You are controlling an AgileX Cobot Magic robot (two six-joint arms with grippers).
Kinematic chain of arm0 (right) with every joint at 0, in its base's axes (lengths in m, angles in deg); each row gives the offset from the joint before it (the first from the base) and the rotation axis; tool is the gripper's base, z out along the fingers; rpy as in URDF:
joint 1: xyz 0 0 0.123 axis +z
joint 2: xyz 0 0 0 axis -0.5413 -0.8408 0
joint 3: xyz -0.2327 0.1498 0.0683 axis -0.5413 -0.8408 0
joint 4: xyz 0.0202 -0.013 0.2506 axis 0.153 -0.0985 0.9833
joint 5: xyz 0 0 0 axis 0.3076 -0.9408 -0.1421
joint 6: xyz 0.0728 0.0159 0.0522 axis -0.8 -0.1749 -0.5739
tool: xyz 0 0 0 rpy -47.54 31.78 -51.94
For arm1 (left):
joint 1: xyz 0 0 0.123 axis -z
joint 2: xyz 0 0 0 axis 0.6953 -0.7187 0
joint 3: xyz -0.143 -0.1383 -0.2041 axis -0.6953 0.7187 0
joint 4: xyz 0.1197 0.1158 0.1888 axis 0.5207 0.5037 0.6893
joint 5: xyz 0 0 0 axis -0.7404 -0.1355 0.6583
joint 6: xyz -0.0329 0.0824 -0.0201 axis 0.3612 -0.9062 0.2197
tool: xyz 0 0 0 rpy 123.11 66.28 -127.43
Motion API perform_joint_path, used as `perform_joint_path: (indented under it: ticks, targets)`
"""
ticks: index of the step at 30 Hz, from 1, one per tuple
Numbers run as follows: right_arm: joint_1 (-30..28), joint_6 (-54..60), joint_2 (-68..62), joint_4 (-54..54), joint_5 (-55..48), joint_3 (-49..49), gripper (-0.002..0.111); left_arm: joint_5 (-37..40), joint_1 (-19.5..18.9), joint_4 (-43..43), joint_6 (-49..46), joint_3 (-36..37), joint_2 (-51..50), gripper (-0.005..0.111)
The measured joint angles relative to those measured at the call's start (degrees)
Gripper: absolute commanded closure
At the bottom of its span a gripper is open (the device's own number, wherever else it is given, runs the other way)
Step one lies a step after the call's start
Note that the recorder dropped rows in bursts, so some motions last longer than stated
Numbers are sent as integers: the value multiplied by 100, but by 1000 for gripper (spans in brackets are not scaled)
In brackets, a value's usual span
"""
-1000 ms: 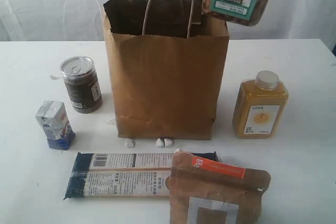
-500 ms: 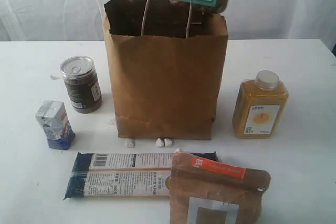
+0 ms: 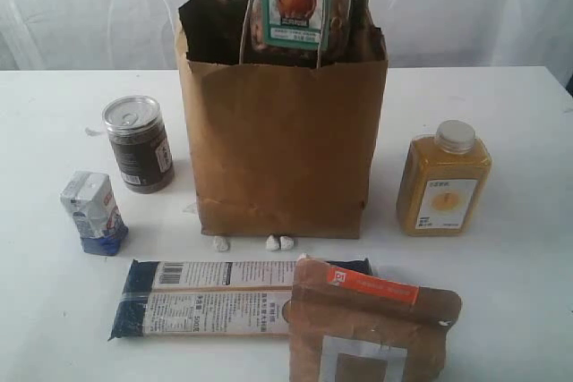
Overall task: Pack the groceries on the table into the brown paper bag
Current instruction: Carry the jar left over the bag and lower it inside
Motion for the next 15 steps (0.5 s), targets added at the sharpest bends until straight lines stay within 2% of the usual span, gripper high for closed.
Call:
perform_joint_path:
  ticks: [6,15]
  targets:
    - [0,0,-365,24,-386,0,108,0,0,0,0,0,0,107]
    - [0,-12,-857,197,-434,0,108,0,0,0,0,0,0,107]
